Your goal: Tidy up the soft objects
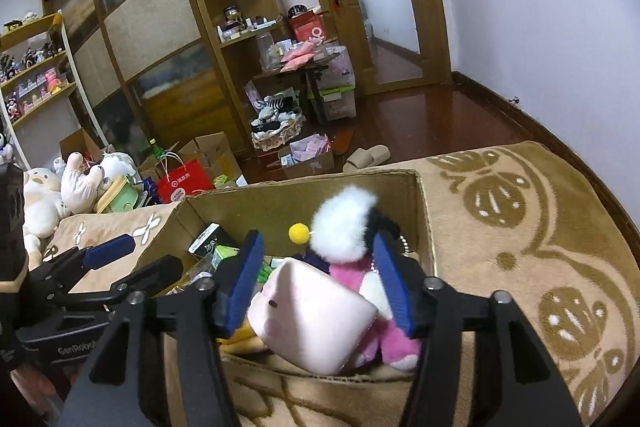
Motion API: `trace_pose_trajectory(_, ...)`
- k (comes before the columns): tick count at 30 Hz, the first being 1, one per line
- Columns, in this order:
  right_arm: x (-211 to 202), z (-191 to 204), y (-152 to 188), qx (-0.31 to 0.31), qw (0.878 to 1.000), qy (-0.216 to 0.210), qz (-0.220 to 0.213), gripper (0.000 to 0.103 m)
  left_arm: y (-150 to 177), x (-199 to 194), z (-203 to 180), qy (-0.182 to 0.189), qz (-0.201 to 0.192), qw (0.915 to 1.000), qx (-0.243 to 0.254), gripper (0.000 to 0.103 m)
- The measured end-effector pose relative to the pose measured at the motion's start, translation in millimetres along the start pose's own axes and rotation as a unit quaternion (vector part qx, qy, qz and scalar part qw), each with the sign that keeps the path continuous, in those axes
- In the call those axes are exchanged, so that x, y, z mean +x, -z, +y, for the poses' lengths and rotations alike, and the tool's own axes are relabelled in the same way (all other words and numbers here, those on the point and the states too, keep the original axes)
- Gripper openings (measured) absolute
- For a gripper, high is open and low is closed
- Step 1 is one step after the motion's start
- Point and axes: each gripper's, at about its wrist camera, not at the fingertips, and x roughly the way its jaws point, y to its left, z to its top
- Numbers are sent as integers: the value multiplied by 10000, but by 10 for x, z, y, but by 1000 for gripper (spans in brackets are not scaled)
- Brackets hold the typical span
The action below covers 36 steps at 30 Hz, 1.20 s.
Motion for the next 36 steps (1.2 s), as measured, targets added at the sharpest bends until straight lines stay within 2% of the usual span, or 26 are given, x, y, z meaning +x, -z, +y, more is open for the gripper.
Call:
trace_pose_trajectory(3,-46,14,-4,-29,10000,35,-26,67,14,-72,6,-102,-72,9999,55,91)
trace_pose_trajectory(7,-156,6,-14,12,9999,64,-149,83,8,-217,-14,-232,-185,9994,177,91)
trace_pose_trajectory(14,-383,15,-60,119,9995,109,-262,91,28,-567,66,-352,-438,9984,109,92)
trace_pose_trajectory(18,-592,36,-57,172,9985,189,-479,103,74,-817,113,-342,-640,9974,-17,97)
trace_pose_trajectory(23,-910,98,-49,100,9968,164,-773,103,129,-1126,36,-420,-898,9950,124,99)
trace_pose_trajectory(32,-1428,307,30,-425,9911,156,-1254,103,269,-1543,-33,-533,-1064,9928,142,102)
trace_pose_trajectory(36,-1584,333,133,-537,9894,199,-1334,103,340,-1734,-38,-591,-1177,9912,114,102)
